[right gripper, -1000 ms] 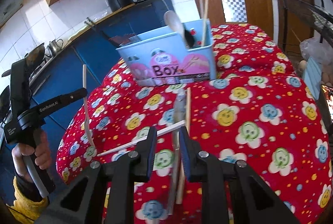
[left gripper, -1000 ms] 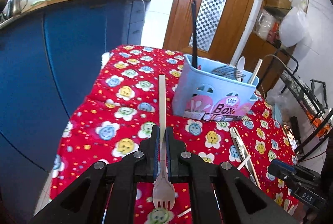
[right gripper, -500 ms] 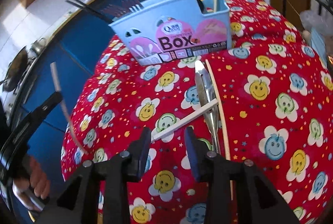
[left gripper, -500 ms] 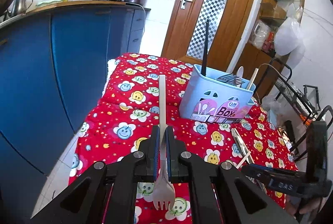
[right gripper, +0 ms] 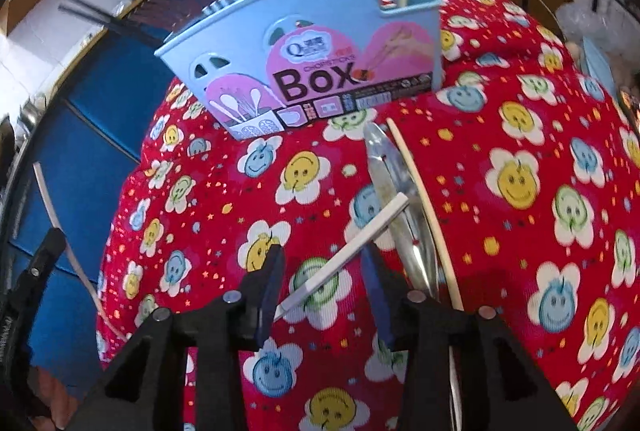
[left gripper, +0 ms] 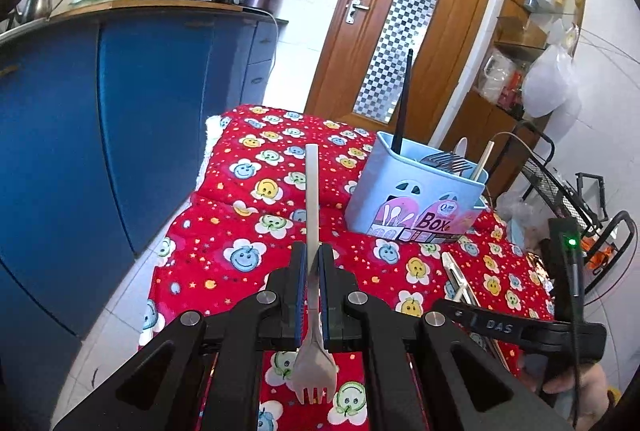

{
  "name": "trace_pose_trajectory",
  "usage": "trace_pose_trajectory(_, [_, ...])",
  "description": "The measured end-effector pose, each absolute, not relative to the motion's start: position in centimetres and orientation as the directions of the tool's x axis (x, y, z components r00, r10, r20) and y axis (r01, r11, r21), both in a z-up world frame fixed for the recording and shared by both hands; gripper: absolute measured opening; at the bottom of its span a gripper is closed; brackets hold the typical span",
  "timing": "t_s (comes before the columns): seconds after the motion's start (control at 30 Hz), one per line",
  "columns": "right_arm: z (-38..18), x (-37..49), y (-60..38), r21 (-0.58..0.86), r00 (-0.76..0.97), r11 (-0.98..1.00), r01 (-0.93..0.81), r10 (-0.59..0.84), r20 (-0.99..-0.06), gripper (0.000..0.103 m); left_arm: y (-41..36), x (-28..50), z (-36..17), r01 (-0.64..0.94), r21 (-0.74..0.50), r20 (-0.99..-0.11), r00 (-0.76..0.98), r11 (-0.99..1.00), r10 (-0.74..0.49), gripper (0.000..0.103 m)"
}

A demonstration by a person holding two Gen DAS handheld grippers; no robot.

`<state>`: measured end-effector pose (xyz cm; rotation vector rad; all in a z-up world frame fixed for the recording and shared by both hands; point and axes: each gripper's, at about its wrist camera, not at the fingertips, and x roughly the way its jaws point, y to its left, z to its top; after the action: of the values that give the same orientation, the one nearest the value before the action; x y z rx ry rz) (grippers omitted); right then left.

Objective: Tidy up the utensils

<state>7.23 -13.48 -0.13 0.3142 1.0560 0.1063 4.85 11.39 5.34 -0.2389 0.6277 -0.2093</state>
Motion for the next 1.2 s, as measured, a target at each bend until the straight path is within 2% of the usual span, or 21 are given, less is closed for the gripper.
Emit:
trace_pose_trajectory(0.13, [-0.1, 8.2, -12.6, 0.22, 0.474, 0.975, 0.014, 0.187, -0.861, 0.027, 11.2, 4.9, 5.5, 0.129, -0.283, -0.548, 0.791, 0.95, -0.271, 0.006])
trace_pose_trajectory(0.2, [-0.1, 8.6, -12.4, 0.198, 0.467, 0.98, -0.006, 0.177, -0.866, 0.025, 11.0, 4.9, 5.6, 0.131, -0.282, -0.548, 0.791, 0.95, -0.272, 0.006])
trace_pose_trajectory(0.43, [-0.3, 9.7, -12.3, 0.222, 0.436, 0.973, -0.061, 0.226, -0.871, 0.01, 10.4, 4.7, 6.1, 0.149, -0.277, -0.541, 0.792, 0.949, -0.282, 0.006])
trace_pose_trajectory(0.6, [-0.3, 9.6, -12.6, 0.234, 0.408, 0.964, -0.124, 0.264, -0.874, 0.009, 9.9, 4.5, 6.6, 0.167, -0.283, -0.534, 0.79, 0.944, -0.3, 0.006])
trace_pose_trajectory(0.83, [-0.3, 9.4, -12.0, 0.172, 0.379, 0.963, -0.209, 0.242, -0.893, 0.01, 8.9, 4.1, 7.4, 0.186, -0.281, -0.51, 0.802, 0.941, -0.311, 0.006])
trace_pose_trajectory(1.2, [0.7, 7.8, -12.7, 0.143, 0.469, 0.965, -0.221, 0.233, -0.852, 0.008, 7.1, 3.8, 8.4, 0.194, -0.251, -0.502, 0.812, 0.948, -0.299, 0.006])
